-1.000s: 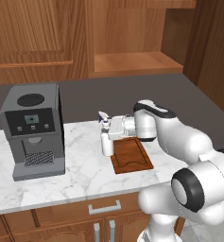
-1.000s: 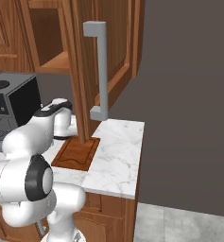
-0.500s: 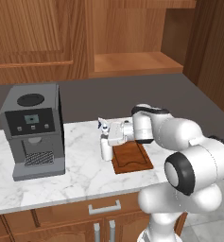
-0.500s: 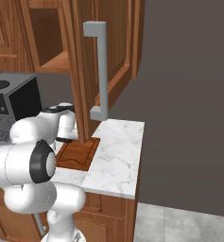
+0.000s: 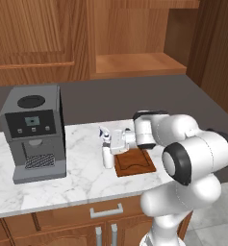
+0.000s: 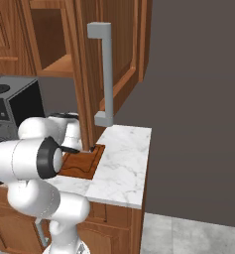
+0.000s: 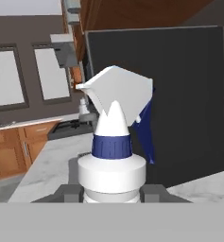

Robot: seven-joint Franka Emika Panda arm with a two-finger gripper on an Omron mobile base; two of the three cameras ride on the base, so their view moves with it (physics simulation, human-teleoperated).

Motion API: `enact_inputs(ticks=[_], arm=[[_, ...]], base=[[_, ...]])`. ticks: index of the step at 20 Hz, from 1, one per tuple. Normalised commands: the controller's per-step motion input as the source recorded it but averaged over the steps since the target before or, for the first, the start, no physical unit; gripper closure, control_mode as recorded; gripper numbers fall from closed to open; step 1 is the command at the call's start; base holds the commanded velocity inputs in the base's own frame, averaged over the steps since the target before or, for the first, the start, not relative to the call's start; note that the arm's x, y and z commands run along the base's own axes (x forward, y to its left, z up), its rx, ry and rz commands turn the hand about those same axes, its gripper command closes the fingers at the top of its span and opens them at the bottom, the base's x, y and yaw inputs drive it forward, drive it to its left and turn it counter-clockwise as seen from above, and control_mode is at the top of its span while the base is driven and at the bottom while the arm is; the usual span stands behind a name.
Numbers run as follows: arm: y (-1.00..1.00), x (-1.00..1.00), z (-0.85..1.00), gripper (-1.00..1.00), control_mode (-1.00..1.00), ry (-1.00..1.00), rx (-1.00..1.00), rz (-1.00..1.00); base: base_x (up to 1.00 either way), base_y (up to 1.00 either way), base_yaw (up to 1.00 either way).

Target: Grab the spray bottle from the cabinet, then place it next to the cutting board for sanitizing. Then grab the dish brush from the countertop next to the sink and place it next to the cutting board.

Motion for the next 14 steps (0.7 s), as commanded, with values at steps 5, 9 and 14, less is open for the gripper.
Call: enact_inputs(ticks=[5,9,14], arm=[[0.12,0.00,-0.14,1.00,-1.00,-0.02,0.07,0.04],[0.10,0.02,-0.13,1.00,-1.00,-0.01,0.06,0.03],[0.02,0.15,-0.36,1.00,-1.00,0.00,0.03,0.01]], base=[[0.00,0.00,0.00],[0.00,0.00,0.00],[0.00,0.00,0.00]])
